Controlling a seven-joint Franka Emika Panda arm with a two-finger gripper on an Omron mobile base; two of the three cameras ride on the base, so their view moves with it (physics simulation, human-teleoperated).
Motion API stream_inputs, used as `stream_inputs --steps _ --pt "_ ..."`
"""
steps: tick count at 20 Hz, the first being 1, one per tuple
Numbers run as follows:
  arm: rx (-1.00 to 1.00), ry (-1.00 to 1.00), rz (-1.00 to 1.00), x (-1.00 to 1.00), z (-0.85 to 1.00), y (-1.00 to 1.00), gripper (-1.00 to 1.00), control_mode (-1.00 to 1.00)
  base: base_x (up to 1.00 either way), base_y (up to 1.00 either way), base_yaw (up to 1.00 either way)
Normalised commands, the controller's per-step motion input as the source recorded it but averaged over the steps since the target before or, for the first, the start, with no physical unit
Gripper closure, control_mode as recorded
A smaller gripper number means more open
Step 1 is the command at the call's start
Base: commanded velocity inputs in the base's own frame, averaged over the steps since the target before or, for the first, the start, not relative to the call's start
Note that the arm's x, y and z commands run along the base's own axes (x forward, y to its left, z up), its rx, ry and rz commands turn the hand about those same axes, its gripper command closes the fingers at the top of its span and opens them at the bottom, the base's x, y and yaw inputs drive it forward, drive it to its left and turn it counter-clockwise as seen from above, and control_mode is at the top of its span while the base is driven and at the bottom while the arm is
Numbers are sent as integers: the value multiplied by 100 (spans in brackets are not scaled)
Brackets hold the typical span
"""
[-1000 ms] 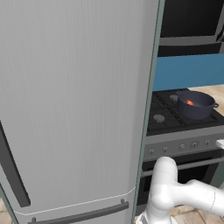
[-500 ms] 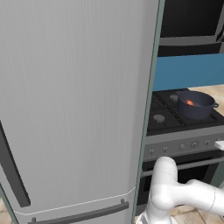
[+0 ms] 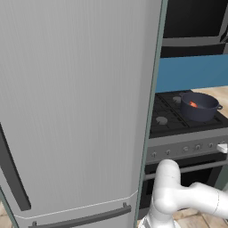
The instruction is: Retrieve the frozen meat and place it in the pot on a burner. Then turn the burner on.
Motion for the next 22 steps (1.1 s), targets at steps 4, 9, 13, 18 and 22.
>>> stream_inputs --steps 4,9,13,18,22 --pt "0 -3 0 0 -32 0 -100 -100 0 0 0" --pt "0 -5 0 0 -34 1 -100 -100 0 0 0" --pt "0 -7 0 0 -36 4 -100 -100 0 0 0" --pt "0 -7 0 0 -42 6 -100 -100 0 0 0" --pt "3 -2 0 0 -27 9 -100 -100 0 0 0"
